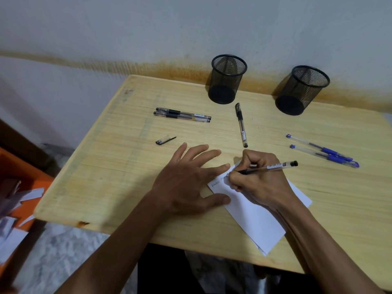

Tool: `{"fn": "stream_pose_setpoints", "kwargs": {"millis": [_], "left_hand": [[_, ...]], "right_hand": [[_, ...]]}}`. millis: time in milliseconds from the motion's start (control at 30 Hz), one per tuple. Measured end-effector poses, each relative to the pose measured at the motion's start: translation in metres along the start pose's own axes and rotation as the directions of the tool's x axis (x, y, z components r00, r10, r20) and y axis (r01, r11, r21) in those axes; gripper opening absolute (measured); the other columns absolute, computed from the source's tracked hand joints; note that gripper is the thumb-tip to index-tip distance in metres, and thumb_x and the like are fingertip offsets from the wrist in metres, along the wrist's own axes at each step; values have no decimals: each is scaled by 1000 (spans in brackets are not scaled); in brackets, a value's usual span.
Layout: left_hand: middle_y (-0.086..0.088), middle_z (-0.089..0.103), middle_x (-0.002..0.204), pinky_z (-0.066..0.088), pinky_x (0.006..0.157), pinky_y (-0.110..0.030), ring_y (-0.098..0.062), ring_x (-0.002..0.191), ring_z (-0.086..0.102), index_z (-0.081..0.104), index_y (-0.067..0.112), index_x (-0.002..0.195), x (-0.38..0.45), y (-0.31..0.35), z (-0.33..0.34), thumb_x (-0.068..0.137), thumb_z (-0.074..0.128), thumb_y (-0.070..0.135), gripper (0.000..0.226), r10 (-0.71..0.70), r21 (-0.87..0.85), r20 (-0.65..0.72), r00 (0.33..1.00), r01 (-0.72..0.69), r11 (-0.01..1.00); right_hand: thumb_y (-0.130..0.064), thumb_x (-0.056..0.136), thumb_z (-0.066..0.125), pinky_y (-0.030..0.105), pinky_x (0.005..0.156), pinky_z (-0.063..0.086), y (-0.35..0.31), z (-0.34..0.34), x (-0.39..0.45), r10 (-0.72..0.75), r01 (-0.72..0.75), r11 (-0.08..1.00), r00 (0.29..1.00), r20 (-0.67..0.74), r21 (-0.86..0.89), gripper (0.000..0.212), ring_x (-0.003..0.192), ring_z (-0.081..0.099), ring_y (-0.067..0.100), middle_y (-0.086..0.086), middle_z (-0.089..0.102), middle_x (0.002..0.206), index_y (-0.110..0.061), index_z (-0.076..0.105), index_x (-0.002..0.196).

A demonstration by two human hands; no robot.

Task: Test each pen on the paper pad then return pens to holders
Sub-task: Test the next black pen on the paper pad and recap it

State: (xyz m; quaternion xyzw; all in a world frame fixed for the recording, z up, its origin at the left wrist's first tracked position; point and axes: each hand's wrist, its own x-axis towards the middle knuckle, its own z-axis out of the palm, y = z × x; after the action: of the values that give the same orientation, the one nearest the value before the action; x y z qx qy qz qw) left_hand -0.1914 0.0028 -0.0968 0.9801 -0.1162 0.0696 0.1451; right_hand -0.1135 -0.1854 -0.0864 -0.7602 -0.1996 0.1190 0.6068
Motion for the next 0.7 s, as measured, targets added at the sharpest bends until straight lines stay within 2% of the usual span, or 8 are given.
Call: {"fn": "stream_pose_setpoints", "kwargs": {"millis": [100, 167, 233, 333, 433, 567, 633, 700], "left_hand": [[11, 36, 158, 18, 119, -58, -19, 148, 27, 48, 46, 142, 0, -1, 0, 81, 44, 81, 71, 6, 1, 3, 1000, -6, 1000], [11, 37, 158, 19, 119, -57, -19, 148, 28, 49, 45, 141, -1, 0, 1, 81, 46, 81, 70, 9, -5, -11, 1000, -9, 1000], [11, 38, 157, 19, 119, -57, -18, 147, 29, 51, 45, 140, -1, 0, 1, 80, 47, 81, 70, 6, -11, -21, 1000, -6, 1000], [9, 40, 156, 20, 118, -58, -19, 147, 30, 52, 43, 139, -1, 0, 1, 79, 50, 80, 70, 9, -19, -23, 1000, -9, 1000], [6, 43, 155, 22, 117, -59, -22, 146, 32, 53, 40, 139, -1, -2, 3, 79, 52, 79, 71, 35, -6, -25, 999, -35, 999], [7, 46, 153, 20, 120, -53, -14, 145, 32, 50, 37, 144, -1, -3, 0, 81, 45, 82, 77, -34, -121, -28, 999, 30, 992], [3, 56, 144, 30, 115, -50, -14, 138, 44, 62, 28, 136, -3, -3, -1, 88, 49, 73, 67, -92, -186, -191, 977, 56, 981], [-2, 66, 131, 38, 108, -49, -20, 126, 56, 72, 19, 121, -6, -8, -3, 91, 64, 50, 44, -209, -180, -440, 873, 143, 973]], "right_hand": [[1, 62, 69, 56, 48, 47, -1, 0, 0, 13, -15, 998, 1000, -25, -55, 22, 47, 61, 40, 17, 60, 50, -3, 48, 56], [3, 64, 69, 55, 48, 47, -3, 1, -1, 36, -37, 998, 999, -25, -52, 24, 47, 62, 39, 23, 60, 52, 3, 46, 59], [15, 69, 68, 49, 47, 46, -7, -1, -1, 98, -96, 993, 995, -24, 68, 28, 45, 58, 34, 36, 54, 56, 12, 40, 64], [30, 79, 56, 35, 49, 47, -15, -9, -1, 190, -167, 925, 981, -34, 343, 27, 42, 52, 26, 28, 53, 54, 10, 43, 67], [24, 86, 56, 23, 46, 52, -23, -19, -4, 240, -172, 862, 967, -84, 477, 28, 43, 56, 19, 17, 59, 54, 1, 53, 71], [15, 85, 66, 22, 50, 53, -34, -33, -17, 220, -102, 851, 960, -173, 516, 28, 49, 60, 17, 13, 64, 61, -10, 57, 76], [12, 84, 70, 23, 53, 54, -36, -44, -29, 194, -78, 875, 961, -199, 477, 29, 55, 63, 18, 13, 67, 66, -12, 56, 75], [14, 82, 69, 22, 52, 54, -37, -55, -44, 187, -60, 877, 957, -223, 477, 31, 61, 67, 18, 10, 70, 69, -11, 56, 71]]}}
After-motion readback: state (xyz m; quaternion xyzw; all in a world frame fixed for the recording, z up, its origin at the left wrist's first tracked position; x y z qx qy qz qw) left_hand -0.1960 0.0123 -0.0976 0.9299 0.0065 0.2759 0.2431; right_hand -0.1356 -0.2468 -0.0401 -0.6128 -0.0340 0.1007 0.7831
